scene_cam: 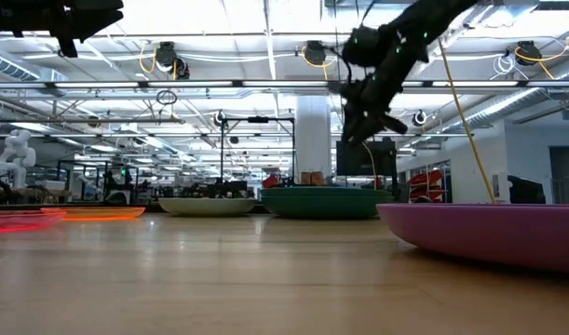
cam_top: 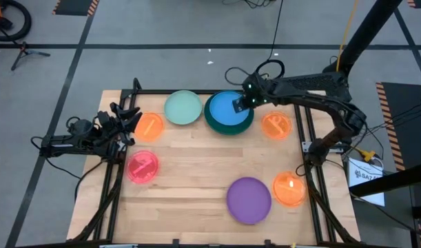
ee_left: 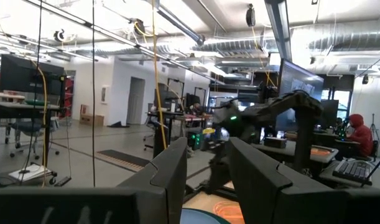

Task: Stack plastic plates
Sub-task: Stack the violet plate on the blue plate

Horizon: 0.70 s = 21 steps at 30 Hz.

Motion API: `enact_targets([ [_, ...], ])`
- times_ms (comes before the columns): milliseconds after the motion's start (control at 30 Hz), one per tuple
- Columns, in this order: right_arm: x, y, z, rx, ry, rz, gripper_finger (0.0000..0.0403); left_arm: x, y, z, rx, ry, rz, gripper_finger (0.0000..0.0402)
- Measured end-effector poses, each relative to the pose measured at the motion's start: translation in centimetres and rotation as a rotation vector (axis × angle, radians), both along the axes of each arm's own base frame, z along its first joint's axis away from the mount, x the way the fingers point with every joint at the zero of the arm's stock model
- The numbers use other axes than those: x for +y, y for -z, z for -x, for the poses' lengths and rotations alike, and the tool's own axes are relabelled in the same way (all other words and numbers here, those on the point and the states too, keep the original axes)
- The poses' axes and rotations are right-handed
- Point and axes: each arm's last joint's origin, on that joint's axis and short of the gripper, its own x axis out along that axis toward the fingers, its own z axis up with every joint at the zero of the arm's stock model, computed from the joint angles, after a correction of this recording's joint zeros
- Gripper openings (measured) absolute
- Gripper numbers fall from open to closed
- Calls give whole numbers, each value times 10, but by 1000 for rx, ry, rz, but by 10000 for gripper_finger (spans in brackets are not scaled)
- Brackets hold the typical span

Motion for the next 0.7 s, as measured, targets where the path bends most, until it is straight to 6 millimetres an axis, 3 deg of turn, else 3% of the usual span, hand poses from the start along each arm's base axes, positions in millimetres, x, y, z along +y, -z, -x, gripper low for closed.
enact_targets([
  [167,42,-12,-11,6,-187,40,86,0,0,0,-1,1,2,122],
  [433,114,-7,-23,137,-580,109,86,0,0,0,-8,5,11,122],
  [700,164,-13,-32,164,-736,227,86,0,-1,1,-17,-2,14,122],
])
